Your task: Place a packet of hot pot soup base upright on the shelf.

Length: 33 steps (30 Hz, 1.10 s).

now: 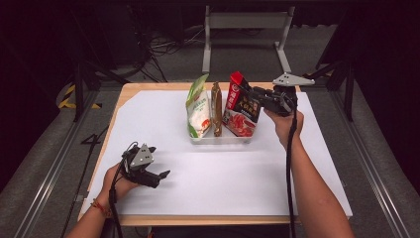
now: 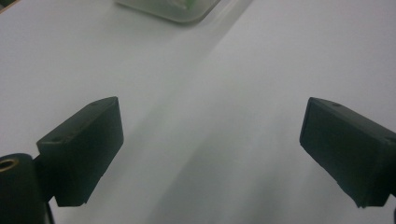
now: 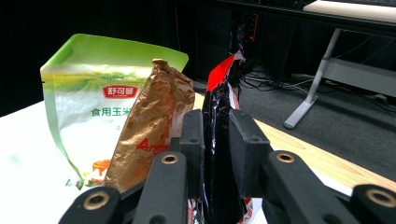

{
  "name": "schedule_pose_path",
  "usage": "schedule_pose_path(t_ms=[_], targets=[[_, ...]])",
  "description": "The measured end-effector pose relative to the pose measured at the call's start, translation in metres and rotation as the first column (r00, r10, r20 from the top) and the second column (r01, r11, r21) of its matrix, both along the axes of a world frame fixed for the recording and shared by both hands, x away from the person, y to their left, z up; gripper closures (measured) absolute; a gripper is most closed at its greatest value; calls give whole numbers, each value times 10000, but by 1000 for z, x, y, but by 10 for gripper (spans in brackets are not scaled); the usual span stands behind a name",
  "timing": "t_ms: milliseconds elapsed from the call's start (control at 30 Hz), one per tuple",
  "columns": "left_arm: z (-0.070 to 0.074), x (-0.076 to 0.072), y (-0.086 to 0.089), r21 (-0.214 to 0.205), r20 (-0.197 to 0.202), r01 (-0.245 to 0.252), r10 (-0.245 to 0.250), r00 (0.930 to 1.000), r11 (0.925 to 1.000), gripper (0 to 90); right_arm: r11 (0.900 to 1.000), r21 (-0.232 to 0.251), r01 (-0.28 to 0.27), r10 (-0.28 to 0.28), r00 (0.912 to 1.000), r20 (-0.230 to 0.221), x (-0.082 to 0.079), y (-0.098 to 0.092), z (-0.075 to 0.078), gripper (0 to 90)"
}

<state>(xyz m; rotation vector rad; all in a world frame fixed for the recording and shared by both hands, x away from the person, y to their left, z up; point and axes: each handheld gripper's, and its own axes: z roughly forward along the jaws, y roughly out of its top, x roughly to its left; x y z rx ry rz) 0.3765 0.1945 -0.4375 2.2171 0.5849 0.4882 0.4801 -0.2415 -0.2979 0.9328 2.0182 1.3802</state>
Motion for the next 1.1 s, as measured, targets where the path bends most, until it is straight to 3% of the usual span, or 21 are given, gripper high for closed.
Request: schedule_pose_path(t_ms=[733,1100], targets=[[0,-1,0,179,122,-43,41,9999,9998,73,9998,-204,-33,33,10000,39,-13,-2,3,697],[-1,0,-1,181,91,-59,57,9999,9998,73,9998,-187,11,-12,10000,-75,-17,-2,2,609]])
